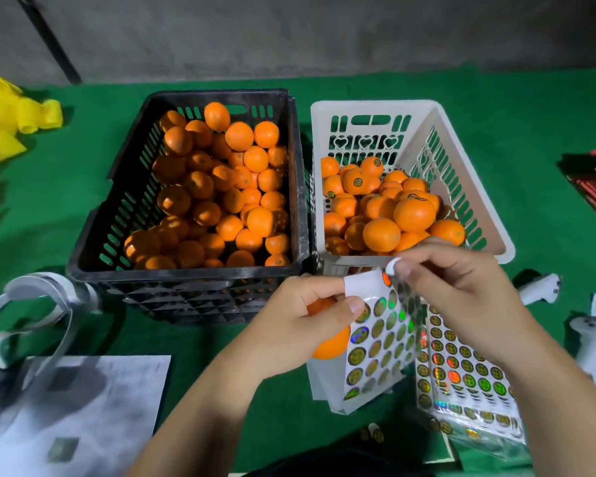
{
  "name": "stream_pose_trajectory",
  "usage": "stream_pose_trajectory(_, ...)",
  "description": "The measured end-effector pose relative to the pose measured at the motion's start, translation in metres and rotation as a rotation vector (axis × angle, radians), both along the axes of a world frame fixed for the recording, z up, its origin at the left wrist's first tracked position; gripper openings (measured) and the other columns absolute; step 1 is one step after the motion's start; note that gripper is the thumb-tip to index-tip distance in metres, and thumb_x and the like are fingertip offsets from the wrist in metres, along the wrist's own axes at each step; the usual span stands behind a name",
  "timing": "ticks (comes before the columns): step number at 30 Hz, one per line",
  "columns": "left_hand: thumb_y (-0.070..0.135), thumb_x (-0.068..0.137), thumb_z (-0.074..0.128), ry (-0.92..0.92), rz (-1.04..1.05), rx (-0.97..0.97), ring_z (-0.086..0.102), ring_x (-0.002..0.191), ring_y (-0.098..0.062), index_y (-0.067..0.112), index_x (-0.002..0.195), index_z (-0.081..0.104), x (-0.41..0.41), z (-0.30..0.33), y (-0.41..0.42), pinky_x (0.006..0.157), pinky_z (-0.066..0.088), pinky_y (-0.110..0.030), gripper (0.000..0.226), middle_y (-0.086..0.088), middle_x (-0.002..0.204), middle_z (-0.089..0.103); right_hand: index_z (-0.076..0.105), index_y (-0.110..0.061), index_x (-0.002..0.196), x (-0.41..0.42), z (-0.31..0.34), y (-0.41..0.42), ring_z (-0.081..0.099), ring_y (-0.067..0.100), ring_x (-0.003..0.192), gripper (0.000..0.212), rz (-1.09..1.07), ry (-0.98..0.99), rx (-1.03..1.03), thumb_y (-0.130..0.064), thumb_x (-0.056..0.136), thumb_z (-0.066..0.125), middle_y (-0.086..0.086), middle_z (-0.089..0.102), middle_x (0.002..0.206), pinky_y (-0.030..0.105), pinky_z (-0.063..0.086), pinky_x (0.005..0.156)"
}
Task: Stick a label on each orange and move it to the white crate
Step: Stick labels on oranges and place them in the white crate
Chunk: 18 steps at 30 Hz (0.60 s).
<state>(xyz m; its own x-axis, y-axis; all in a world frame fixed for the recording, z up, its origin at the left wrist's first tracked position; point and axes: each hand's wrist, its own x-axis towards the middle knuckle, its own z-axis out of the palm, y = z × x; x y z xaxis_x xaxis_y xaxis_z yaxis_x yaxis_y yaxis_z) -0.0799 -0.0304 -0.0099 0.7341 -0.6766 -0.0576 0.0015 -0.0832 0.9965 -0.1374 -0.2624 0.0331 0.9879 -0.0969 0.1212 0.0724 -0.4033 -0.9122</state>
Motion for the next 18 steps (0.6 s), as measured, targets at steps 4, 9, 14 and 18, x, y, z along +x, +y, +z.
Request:
stream_pose_trajectory(4, 0.047, 0.084, 0.078, 0.41, 0.399, -0.086, 0.068, 0.123, -0.025, 0.031, 0.11, 0.082, -0.004, -0.002, -0.023, 0.115, 0.045, -0.057, 0.03, 0.001, 0.122, 0.077, 0.075, -0.03, 0.097, -0.009, 0.005, 0.019, 0.065, 0.016, 0.08, 0.013, -0.248, -0.228, -0.071, -0.017, 0.096, 0.073, -0.003, 0.073, 0.089, 0.026, 0.052, 0.071)
stream_pose_trajectory(9, 0.023, 0.103, 0.067, 0.704, 0.55, -0.187, 0.073, 0.104, -0.032, 0.015, 0.107, 0.078, -0.005, 0.0, -0.047, 0.087, 0.061, -0.042, 0.014, -0.012, 0.108, 0.078, 0.078, -0.006, 0.102, -0.029, -0.01, 0.063, 0.068, 0.018, 0.099, 0.008, -0.072, -0.472, -0.422, -0.007, 0.095, 0.075, 0.006, 0.072, 0.106, 0.026, 0.052, 0.085)
stream_pose_trajectory(14, 0.031, 0.103, 0.067, 0.877, 0.556, -0.258, 0.077, 0.093, -0.027, 0.016, 0.116, 0.077, -0.008, 0.011, -0.052, 0.078, 0.058, -0.035, 0.023, -0.015, 0.112, 0.079, 0.078, -0.007, 0.114, -0.035, -0.031, 0.063, 0.061, 0.025, 0.096, 0.019, -0.018, -0.41, -0.662, -0.009, 0.095, 0.075, 0.007, 0.069, 0.109, 0.036, 0.05, 0.078)
stream_pose_trajectory(18, 0.033, 0.104, 0.065, 0.916, 0.556, -0.218, 0.08, 0.09, -0.025, 0.025, 0.105, 0.081, -0.008, 0.013, -0.048, 0.072, 0.063, -0.036, 0.018, -0.01, 0.109, 0.081, 0.078, -0.01, 0.112, -0.034, -0.031, 0.056, 0.059, 0.027, 0.093, 0.016, -0.03, -0.402, -0.714, -0.016, 0.099, 0.071, 0.006, 0.066, 0.108, 0.039, 0.05, 0.077)
